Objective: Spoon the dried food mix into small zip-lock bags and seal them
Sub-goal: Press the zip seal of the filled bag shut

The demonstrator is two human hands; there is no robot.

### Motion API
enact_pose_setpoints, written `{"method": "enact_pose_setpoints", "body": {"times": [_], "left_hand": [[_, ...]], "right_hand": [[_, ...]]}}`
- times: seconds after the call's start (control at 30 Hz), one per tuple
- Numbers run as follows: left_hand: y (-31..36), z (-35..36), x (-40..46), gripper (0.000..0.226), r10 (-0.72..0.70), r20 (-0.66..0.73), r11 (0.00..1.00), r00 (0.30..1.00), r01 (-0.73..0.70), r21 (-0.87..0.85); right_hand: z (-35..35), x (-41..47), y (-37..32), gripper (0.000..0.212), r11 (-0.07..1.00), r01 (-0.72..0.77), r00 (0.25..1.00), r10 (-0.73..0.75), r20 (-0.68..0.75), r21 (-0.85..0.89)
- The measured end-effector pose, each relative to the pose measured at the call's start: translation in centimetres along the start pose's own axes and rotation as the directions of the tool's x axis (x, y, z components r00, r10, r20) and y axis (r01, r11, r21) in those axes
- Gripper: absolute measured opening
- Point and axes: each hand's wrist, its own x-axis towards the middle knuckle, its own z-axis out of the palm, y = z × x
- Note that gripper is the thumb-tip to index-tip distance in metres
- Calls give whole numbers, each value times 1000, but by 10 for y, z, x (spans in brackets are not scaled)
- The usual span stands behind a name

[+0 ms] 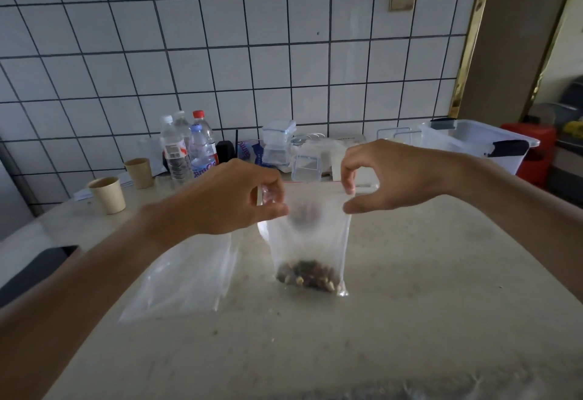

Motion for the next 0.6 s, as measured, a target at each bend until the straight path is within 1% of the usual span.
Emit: {"method": "enact_pose_setpoints", "body": {"times": [0.07,0.13,0.2,0.23,0.3,0.33,0.37,0.4,0.43,0.47,0.5,0.53,0.57,0.6], "left_hand": [[-1,6,-2,25,-19,-4,998,1000,19,-60],[-1,14,-6,23,-51,-24,991,998,48,-125],[-1,22,-11,25,-94,-121,980,988,70,-186],[-2,26,-15,31,-116,-198,976,973,75,-203],[-4,35,-23,53,-174,-340,967,924,95,-236],[-5,42,-28,66,-215,-381,957,899,116,-265],[-7,50,-32,78,-266,-386,939,883,147,-311],[-7,60,-37,90,-323,-349,909,880,186,-373],[-7,70,-41,99,-374,-269,864,887,228,-449],[-7,81,-44,104,-411,-163,804,897,273,-528],[-7,91,-47,105,-422,-54,738,905,308,-601],[-6,101,-49,102,-407,42,681,913,333,-652],[-5,110,-50,92,-378,111,646,919,348,-679],[-4,120,-50,76,-345,155,630,926,351,-693]], "right_hand": [[10,3,3,25,999,-36,998,38,-54,29],[21,5,5,22,994,-68,993,76,-87,83],[31,5,7,19,983,-66,988,88,-124,171],[35,4,8,19,974,-53,984,88,-154,219],[42,-1,10,25,947,-23,971,98,-219,320],[46,-3,12,31,930,-14,964,110,-240,368],[51,-6,13,40,910,-14,960,128,-249,415],[56,-9,15,50,886,-21,957,152,-247,463],[62,-11,17,61,854,-30,954,180,-240,519],[68,-14,17,72,813,-42,949,214,-231,581],[75,-15,17,84,761,-57,943,253,-215,646],[84,-17,17,94,707,-79,938,291,-188,703],[92,-17,17,101,656,-105,935,322,-151,747],[102,-18,16,103,612,-134,933,342,-109,780]]}}
